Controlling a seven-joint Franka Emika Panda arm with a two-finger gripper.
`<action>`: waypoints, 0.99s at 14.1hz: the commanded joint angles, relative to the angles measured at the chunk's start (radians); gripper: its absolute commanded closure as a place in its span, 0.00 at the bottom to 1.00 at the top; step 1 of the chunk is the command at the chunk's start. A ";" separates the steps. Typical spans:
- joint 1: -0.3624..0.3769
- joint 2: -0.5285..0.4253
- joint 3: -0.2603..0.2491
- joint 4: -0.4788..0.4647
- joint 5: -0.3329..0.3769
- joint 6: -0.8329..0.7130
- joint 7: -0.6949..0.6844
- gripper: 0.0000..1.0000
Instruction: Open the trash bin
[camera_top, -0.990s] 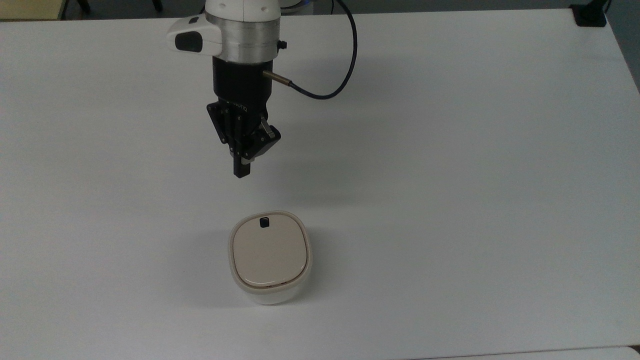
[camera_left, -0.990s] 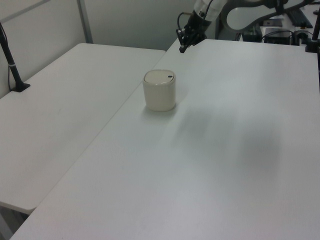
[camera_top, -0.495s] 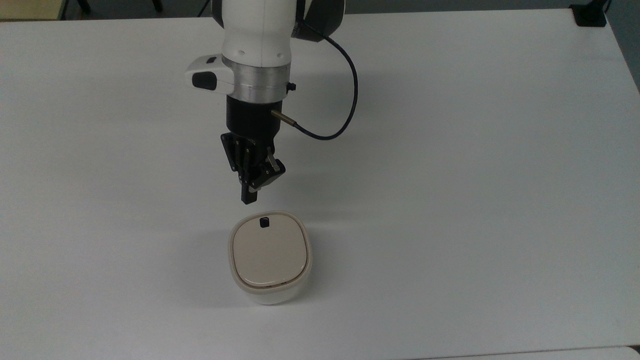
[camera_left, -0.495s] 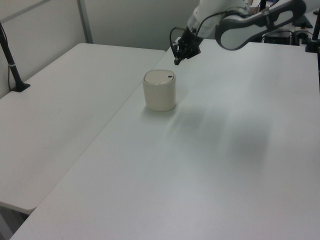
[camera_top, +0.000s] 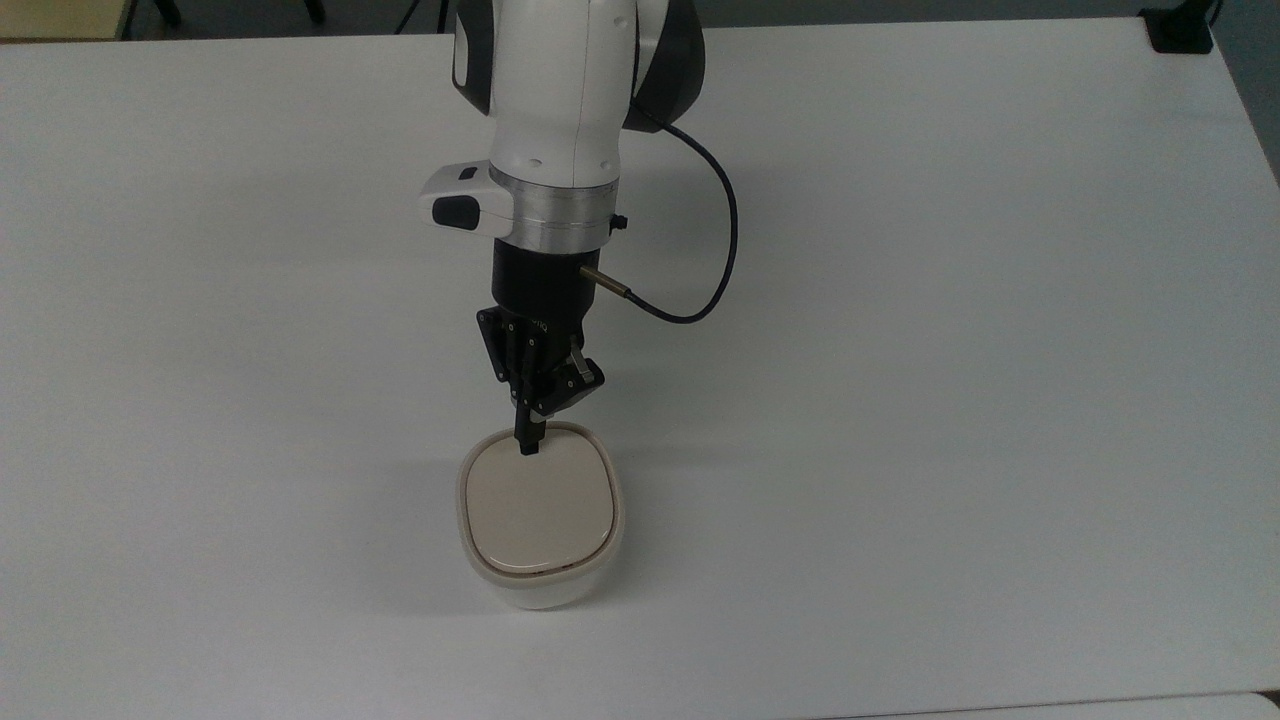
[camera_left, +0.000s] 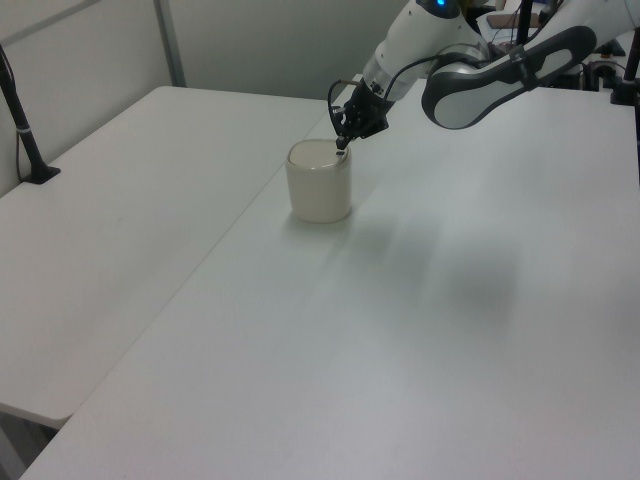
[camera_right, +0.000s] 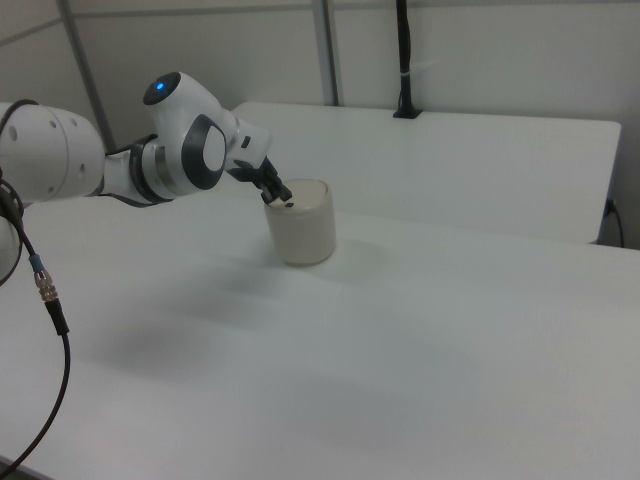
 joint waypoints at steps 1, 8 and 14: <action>0.002 0.036 -0.003 0.036 -0.025 0.035 0.033 1.00; 0.006 0.060 -0.003 0.034 -0.068 0.035 0.033 1.00; 0.019 0.063 -0.003 0.025 -0.132 0.029 0.033 1.00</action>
